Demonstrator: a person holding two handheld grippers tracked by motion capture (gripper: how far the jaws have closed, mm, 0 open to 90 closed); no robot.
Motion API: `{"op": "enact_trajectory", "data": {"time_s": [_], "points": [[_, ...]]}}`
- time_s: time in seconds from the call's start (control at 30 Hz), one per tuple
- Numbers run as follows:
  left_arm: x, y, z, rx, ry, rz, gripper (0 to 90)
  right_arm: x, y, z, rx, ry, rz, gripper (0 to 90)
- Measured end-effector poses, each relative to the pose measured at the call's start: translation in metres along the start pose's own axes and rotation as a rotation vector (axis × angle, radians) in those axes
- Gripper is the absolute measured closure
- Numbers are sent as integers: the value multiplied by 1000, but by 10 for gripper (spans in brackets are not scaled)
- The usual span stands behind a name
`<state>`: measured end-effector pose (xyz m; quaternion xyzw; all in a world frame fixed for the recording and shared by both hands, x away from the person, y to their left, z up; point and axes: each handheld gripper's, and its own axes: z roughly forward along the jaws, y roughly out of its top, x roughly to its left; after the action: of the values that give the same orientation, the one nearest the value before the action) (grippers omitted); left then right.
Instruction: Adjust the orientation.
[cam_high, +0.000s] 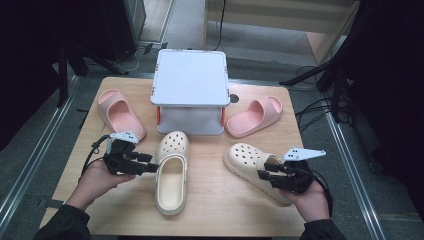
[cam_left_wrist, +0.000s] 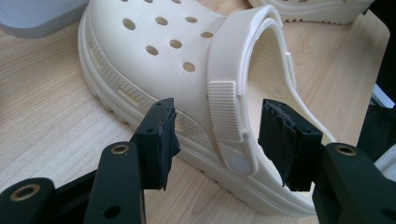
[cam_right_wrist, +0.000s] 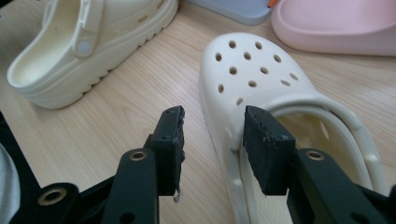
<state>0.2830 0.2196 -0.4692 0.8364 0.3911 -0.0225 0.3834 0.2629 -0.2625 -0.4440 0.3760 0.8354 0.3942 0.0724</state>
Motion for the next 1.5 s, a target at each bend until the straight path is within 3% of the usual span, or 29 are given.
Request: {"op": "enact_trajectory", "data": {"time_s": [0.2, 0.3, 0.5, 0.57, 0.67, 0.77, 0.97, 1.13, 1.5], "points": [[2, -1, -1, 3, -1, -3, 451, -8, -6, 4, 53, -39, 9, 577], [2, -1, 0, 6, 0, -7, 449, -13, -8, 9, 78, -37, 10, 577], [2, -1, 1, 1, -1, -7, 437, -19, -10, 27, 104, 14, 17, 623], [2, -1, 1, 3, -1, -8, 437, -21, -9, 33, 113, 23, 6, 652], [2, -2, 1, 8, 1, -11, 437, -21, -7, 40, 126, 39, 7, 765], [2, -3, 0, 10, 5, -10, 437, -20, -4, 41, 140, 43, 23, 779], [2, -5, -2, 5, 13, -13, 438, -13, 10, 42, 114, 29, 54, 782], [0, -6, -5, -19, 18, -13, 463, 2, 24, 44, 78, 34, 48, 782], [-2, -10, -5, -9, 7, -8, 468, 29, 58, 84, 65, 18, 104, 779]]}}
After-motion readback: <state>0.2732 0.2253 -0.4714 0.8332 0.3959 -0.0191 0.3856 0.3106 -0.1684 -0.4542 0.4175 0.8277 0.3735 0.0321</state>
